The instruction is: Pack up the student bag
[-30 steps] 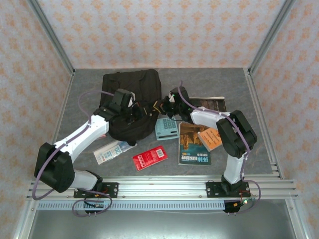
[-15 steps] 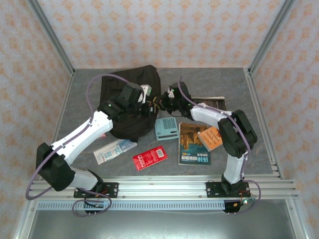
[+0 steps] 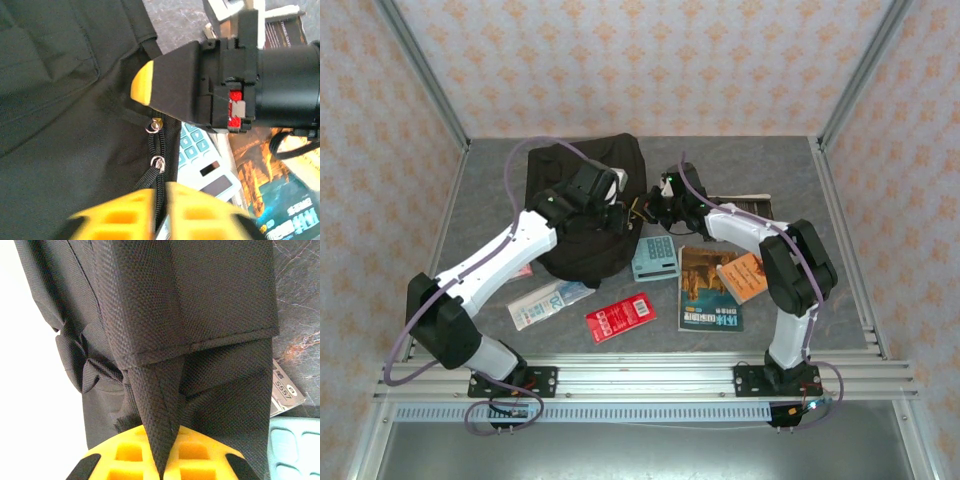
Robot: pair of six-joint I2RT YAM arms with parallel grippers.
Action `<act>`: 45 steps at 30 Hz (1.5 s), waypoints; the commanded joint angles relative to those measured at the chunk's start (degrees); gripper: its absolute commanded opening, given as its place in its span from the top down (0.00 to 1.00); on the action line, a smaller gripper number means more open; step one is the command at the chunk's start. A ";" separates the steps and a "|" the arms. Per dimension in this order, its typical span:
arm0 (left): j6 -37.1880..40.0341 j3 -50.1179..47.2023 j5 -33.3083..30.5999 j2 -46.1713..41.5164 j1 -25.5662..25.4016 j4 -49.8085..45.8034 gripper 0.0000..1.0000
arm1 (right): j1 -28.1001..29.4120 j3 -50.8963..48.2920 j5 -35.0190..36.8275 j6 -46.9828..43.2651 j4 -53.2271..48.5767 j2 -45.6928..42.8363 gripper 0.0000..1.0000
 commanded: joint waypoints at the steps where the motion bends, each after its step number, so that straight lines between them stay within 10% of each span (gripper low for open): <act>1: -15.10 -2.81 -0.43 -3.57 1.68 0.12 0.65 | -0.40 0.41 -0.91 -1.42 3.23 -1.89 1.00; 5: -21.91 -7.03 2.77 -4.40 4.05 3.91 0.39 | -0.39 0.15 -1.63 0.17 5.11 -1.71 1.00; 23: -43.88 -22.65 23.07 -0.02 10.76 33.80 0.30 | 0.13 -0.65 -3.72 2.98 9.88 -1.37 1.00; 45: -39.45 -19.46 21.99 1.38 10.94 34.79 0.79 | 0.52 -0.86 -3.08 3.08 10.55 -0.74 1.00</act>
